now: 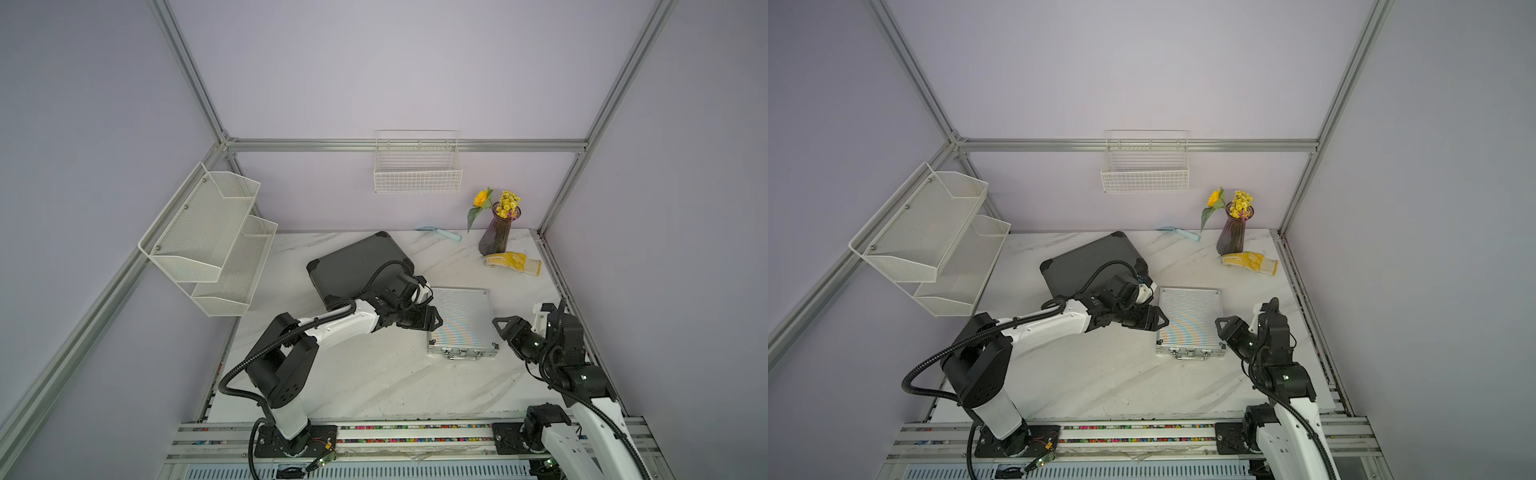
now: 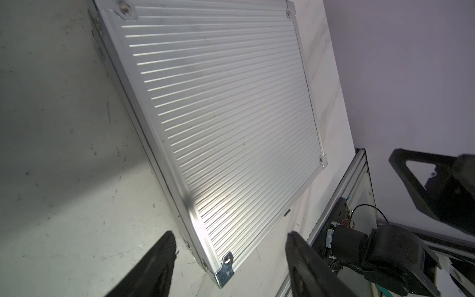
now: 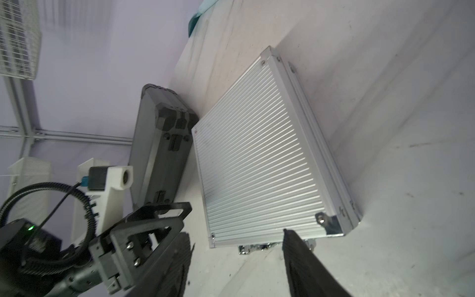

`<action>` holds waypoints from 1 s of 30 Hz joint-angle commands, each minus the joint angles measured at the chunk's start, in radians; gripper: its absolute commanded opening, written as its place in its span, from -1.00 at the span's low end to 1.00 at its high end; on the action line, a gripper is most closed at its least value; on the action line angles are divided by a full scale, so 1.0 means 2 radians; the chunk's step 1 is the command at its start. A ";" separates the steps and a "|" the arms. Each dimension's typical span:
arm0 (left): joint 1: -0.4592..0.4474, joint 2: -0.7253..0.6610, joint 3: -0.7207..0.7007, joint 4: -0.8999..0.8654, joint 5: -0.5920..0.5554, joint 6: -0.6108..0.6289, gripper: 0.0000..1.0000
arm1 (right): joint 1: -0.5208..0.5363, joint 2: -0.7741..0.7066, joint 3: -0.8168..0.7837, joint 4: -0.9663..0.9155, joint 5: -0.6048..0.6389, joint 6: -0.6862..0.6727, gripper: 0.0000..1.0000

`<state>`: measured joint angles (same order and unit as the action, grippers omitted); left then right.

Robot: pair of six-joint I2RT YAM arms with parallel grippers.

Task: Open the poker set cases
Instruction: Adjust the poker set case at the center of the board.

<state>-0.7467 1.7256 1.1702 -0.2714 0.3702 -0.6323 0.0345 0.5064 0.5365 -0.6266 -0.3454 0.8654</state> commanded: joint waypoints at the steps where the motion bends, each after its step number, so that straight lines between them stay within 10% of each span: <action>1: 0.009 0.003 0.021 0.005 0.008 0.006 0.39 | 0.003 -0.027 -0.013 -0.036 -0.018 0.032 0.20; 30: 0.011 0.048 -0.024 0.096 0.056 -0.071 0.32 | 0.130 0.130 -0.139 0.167 0.040 0.075 0.37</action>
<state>-0.7269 1.8027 1.1507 -0.1196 0.4614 -0.7532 0.2886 0.7567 0.2577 -0.3351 -0.3260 1.0092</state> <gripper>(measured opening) 0.664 0.681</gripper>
